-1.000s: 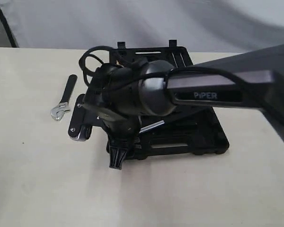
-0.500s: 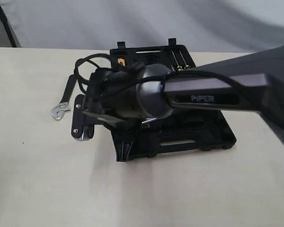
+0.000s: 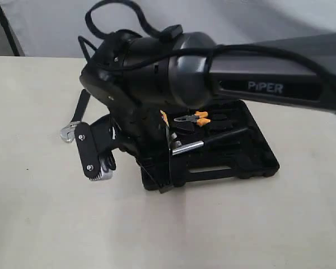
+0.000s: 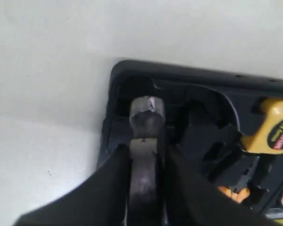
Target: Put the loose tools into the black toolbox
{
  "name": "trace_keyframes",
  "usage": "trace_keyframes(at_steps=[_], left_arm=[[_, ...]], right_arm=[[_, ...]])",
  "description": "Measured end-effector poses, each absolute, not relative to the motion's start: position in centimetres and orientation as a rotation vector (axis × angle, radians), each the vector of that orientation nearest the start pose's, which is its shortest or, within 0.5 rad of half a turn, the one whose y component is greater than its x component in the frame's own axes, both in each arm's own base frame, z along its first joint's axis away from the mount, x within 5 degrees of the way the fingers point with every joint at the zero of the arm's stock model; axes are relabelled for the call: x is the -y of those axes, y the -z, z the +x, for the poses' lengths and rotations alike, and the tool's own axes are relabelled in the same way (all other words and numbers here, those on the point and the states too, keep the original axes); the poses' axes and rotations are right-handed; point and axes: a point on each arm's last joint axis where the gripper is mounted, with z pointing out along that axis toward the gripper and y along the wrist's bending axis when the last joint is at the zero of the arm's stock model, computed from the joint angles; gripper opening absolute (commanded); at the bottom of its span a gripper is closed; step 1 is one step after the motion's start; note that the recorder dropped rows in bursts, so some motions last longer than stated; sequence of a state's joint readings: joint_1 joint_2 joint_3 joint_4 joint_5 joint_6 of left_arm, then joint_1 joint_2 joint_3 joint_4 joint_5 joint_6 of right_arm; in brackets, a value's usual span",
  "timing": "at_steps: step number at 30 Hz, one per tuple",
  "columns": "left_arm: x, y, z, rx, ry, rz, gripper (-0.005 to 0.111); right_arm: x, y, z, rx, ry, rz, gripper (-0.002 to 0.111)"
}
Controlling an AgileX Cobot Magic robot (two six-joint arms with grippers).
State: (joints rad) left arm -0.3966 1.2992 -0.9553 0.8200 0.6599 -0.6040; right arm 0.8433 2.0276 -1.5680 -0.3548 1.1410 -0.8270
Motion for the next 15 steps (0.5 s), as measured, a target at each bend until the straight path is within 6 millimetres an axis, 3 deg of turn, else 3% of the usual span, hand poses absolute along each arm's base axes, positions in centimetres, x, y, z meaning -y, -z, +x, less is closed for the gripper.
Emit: trace_keyframes(at_steps=[6,11,13,15], left_arm=[[6.6,-30.8,26.4,-2.224,-0.377,0.323,0.001],[6.6,-30.8,26.4,-2.224,-0.377,0.323,0.001],[6.6,-30.8,26.4,-2.224,-0.377,0.323,0.001],[6.6,-30.8,26.4,-2.224,-0.377,0.323,0.001]], right_arm=[[-28.7,-17.0,29.6,-1.828,0.533,-2.558,-0.001],[-28.8,-16.2,29.9,-1.804,0.558,-2.592,0.001],[-28.9,-16.1,30.0,-1.79,0.568,-2.592,0.013],[-29.0,-16.1,30.1,-1.784,0.575,-2.593,0.032]])
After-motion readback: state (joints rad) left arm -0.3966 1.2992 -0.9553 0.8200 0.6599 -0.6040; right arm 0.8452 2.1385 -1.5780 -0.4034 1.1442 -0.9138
